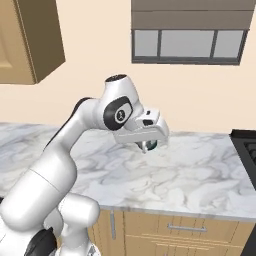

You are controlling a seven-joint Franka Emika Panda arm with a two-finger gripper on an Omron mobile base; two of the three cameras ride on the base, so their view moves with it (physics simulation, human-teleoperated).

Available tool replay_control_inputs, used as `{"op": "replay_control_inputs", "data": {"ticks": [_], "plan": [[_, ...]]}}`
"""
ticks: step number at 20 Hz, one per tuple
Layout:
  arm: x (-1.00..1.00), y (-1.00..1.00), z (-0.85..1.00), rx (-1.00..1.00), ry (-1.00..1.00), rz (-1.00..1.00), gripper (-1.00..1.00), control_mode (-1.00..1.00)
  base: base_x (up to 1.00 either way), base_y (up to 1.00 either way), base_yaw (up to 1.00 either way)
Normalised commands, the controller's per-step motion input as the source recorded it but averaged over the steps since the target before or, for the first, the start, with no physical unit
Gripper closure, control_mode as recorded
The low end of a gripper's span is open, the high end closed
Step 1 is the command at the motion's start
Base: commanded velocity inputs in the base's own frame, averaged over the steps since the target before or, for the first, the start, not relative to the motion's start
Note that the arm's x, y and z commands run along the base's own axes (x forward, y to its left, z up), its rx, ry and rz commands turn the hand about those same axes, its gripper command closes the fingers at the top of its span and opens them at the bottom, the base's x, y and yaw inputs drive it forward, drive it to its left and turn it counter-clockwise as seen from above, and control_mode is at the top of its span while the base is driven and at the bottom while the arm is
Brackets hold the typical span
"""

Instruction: Clear the mugs and bowl far away from the sink.

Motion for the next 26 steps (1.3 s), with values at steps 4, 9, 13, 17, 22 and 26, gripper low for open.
{"op": "replay_control_inputs", "data": {"ticks": [4,9,13,17,22,26], "plan": [[0.56,0.21,-0.35,0.0,0.03,0.0,1.0,-1.0,0.0,0.0,0.0],[0.54,0.13,-0.33,0.0,0.09,0.0,1.0,-1.0,0.0,0.0,0.0],[0.53,0.12,-0.41,0.01,0.11,0.0,1.0,-1.0,0.0,0.0,0.0],[0.42,0.08,-0.43,0.0,0.13,0.0,1.0,-1.0,0.0,0.0,0.0],[0.32,0.0,-0.43,0.02,0.1,0.0,1.0,-1.0,0.0,0.0,0.0],[0.3,0.0,-0.37,0.01,0.05,0.0,1.0,-1.0,0.0,0.0,0.0]]}}
